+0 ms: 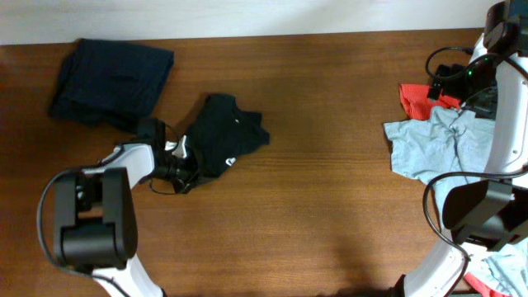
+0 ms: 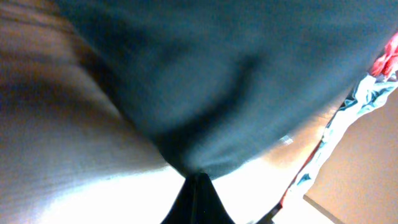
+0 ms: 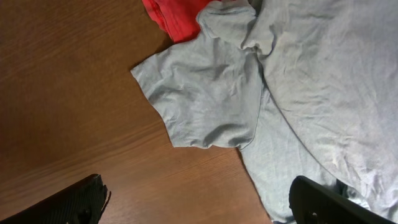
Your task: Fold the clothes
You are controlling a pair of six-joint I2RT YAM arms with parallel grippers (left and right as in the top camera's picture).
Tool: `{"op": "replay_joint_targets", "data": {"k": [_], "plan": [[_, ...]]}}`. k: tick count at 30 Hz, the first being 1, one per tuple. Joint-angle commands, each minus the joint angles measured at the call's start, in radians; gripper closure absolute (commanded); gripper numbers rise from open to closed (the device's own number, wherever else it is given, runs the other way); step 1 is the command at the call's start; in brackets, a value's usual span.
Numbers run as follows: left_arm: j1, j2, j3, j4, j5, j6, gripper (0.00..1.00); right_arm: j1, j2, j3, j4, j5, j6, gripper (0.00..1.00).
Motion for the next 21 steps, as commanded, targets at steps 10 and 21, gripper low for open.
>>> {"op": "replay_joint_targets", "data": {"k": [10,21], "plan": [[-0.003,-0.253,-0.006,0.468,-0.156,-0.144,0.99,0.002,-0.003,-0.005,0.0,-0.004,0.005,0.01],[0.003,-0.023,-0.006,0.504,-0.342,-0.174,1.0,0.002,-0.003,-0.005,0.0,-0.004,0.005,0.01]]}}
